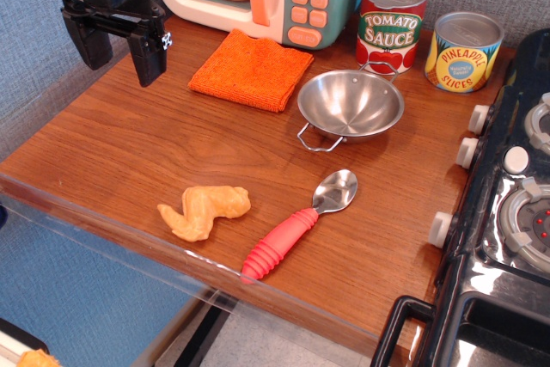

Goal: Move the squash over on top of the orange cloth.

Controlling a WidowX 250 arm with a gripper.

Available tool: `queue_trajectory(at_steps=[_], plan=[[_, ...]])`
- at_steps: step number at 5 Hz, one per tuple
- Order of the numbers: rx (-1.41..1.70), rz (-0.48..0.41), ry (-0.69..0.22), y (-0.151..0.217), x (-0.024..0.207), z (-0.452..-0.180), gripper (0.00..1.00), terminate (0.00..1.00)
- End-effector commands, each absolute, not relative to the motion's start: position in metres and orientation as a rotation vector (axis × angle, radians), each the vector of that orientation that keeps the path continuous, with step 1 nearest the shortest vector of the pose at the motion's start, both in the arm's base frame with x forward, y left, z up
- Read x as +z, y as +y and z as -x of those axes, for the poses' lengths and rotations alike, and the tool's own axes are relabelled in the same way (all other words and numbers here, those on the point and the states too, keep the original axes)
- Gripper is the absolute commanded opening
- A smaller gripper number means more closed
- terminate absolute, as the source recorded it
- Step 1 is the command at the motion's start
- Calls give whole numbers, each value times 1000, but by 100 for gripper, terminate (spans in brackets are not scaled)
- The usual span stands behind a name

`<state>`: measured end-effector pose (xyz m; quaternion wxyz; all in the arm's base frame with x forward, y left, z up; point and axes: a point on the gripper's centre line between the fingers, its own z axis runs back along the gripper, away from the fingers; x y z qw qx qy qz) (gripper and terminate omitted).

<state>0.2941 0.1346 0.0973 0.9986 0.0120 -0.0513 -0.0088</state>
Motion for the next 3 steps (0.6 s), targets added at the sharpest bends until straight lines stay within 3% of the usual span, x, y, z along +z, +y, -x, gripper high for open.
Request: queue_trajectory(at_steps=[1, 3], plan=[[-18, -24, -103, 135, 97, -294, 100, 0], [-30, -39, -88, 107, 78, -249, 100, 0]])
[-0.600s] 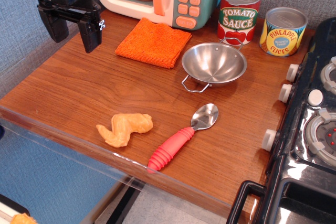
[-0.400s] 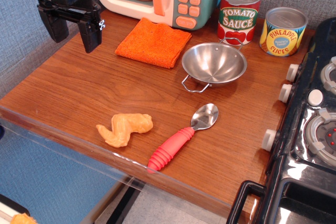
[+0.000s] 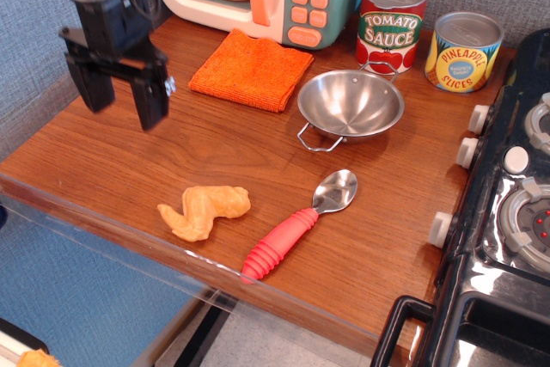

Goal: Move the squash over on top of the orange cloth.

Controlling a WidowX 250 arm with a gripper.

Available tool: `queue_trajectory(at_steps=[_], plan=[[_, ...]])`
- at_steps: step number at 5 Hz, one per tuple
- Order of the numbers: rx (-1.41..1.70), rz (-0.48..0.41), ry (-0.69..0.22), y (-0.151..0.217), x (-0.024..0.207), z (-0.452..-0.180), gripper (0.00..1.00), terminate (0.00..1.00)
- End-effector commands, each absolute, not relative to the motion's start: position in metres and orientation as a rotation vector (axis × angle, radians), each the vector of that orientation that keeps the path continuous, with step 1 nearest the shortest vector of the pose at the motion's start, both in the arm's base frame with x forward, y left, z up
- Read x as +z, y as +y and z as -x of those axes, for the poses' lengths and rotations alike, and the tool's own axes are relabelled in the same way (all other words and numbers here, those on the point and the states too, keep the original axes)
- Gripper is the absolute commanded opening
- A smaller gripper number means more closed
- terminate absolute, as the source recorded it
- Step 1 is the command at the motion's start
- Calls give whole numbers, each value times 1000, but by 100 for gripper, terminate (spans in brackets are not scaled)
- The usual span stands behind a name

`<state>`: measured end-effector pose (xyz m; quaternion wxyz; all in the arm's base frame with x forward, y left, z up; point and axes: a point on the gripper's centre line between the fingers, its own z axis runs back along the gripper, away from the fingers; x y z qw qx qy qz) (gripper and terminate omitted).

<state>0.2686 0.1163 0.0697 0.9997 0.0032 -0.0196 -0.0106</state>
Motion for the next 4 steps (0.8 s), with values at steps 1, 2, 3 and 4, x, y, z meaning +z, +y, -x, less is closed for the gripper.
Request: queue_trajectory(at_steps=[1, 2, 3, 4], plan=[[-9, -35, -98, 86, 59, -226, 100, 0], [-6, -40, -95, 66, 44, -221, 100, 0], [-8, -46, -88, 50, 33, -220, 100, 0], [13, -35, -96, 39, 27, -223, 100, 0]])
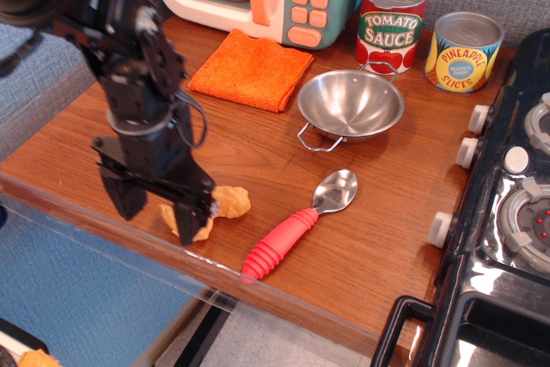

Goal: Move the squash over on top of the orange cloth.

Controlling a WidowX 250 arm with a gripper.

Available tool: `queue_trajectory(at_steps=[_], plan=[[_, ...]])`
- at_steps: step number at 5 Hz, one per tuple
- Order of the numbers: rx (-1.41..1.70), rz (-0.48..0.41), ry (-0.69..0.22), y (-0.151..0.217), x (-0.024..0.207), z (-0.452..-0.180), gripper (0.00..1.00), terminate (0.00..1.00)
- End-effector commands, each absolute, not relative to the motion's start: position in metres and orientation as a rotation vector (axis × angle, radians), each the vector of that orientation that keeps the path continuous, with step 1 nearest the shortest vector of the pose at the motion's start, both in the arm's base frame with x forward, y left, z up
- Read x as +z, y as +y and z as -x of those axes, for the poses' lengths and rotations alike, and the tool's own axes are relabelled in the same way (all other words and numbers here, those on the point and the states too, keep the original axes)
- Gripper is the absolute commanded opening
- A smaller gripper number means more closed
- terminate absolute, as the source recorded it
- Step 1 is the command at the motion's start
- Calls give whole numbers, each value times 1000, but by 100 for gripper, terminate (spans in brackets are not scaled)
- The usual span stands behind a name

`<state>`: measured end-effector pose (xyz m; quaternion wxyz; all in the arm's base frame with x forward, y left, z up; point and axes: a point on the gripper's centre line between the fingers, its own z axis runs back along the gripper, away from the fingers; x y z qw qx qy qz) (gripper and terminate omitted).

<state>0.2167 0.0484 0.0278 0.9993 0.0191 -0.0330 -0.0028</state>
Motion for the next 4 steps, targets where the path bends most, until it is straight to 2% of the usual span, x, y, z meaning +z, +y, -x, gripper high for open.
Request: queue_trajectory(at_steps=[1, 4], plan=[[56, -28, -110, 35, 27, -231, 100, 0], [131, -58, -63, 52, 12, -251, 100, 0]])
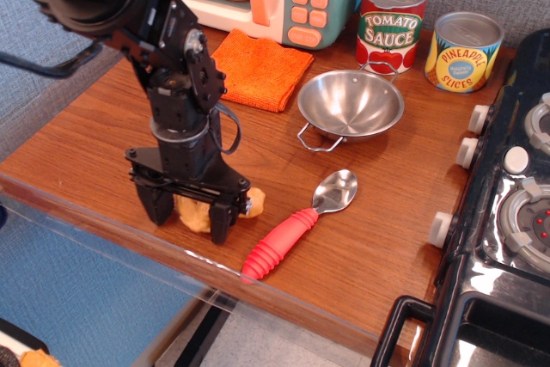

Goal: Move the squash over on top of the orange cloth.

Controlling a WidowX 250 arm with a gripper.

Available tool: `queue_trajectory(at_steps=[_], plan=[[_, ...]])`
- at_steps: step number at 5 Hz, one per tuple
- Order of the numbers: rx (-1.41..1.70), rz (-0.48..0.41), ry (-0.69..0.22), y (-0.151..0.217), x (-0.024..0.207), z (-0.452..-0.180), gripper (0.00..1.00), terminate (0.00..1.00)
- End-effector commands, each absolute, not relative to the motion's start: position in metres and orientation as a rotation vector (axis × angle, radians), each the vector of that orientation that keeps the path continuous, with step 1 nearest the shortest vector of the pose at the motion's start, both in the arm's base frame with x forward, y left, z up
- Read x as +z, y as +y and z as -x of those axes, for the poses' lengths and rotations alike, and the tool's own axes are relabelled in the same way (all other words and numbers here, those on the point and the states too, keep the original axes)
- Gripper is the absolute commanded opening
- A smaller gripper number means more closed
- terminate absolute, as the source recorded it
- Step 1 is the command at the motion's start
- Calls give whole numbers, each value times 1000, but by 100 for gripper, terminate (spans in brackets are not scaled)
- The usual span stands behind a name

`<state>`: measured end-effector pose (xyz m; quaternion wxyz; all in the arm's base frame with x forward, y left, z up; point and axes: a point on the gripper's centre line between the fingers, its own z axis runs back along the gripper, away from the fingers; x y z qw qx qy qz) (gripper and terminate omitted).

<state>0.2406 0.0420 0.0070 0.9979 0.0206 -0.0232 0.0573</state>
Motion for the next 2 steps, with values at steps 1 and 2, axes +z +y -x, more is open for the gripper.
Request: queue_trajectory(at_steps=[1, 2], plan=[[119, -69, -50, 57, 7, -251, 0, 0], [88, -59, -53, 57, 13, -254, 0, 0]])
